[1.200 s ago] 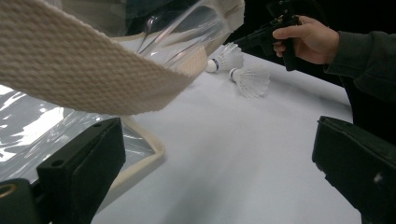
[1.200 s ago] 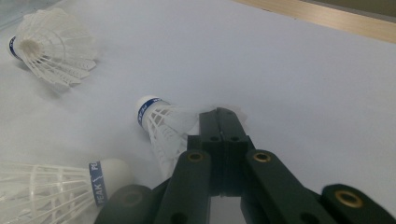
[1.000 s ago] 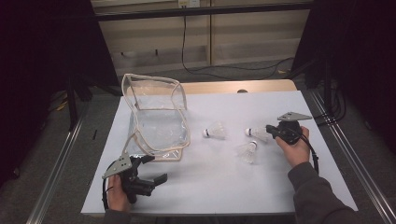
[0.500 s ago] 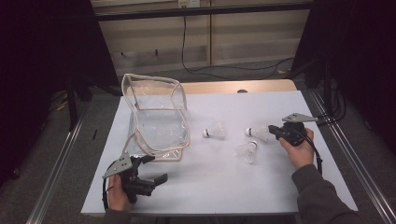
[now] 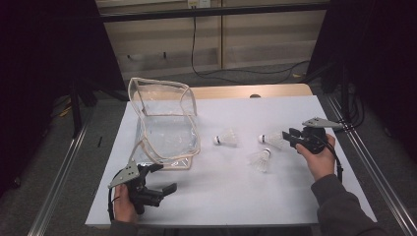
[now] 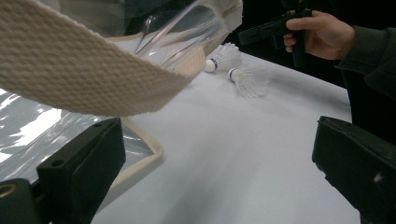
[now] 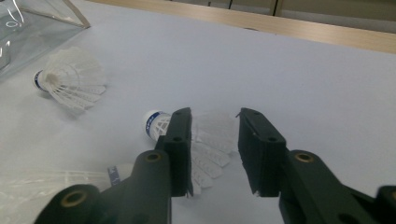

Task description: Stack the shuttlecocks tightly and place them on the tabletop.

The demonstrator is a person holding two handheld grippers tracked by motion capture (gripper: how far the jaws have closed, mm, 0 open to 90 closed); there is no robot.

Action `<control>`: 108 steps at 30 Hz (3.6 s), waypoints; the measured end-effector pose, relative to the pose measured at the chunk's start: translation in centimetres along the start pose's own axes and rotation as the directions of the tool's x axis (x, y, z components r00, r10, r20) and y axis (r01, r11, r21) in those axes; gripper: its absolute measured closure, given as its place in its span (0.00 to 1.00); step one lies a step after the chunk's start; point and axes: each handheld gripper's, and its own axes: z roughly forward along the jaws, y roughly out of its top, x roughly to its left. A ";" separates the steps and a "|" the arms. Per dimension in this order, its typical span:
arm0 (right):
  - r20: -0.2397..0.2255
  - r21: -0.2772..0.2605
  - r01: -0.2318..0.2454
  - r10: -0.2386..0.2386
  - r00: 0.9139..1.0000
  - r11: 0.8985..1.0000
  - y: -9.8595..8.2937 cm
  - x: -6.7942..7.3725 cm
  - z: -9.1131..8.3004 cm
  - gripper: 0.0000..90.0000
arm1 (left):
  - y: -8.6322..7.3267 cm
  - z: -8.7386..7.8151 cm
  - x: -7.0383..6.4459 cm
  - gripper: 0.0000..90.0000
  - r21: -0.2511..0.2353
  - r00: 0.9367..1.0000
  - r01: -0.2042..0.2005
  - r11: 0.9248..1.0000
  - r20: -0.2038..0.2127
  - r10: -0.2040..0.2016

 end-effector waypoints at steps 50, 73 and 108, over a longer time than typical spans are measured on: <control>-0.045 0.066 -0.070 0.073 0.996 0.995 -1.1 1.9 2.9 0.51 | 0.0 0.0 0.0 0.03 0.000 1.000 -0.001 1.000 -0.001 0.001; -0.094 0.051 -0.055 0.060 0.994 0.997 -1.1 1.8 3.4 0.93 | 0.0 -0.1 0.0 0.03 0.001 1.000 -0.001 1.000 -0.005 0.001; -0.199 -0.004 -0.026 0.024 0.980 1.000 1.6 3.5 3.4 1.00 | 0.0 -0.1 0.1 0.03 -0.009 1.000 0.004 1.000 -0.004 -0.004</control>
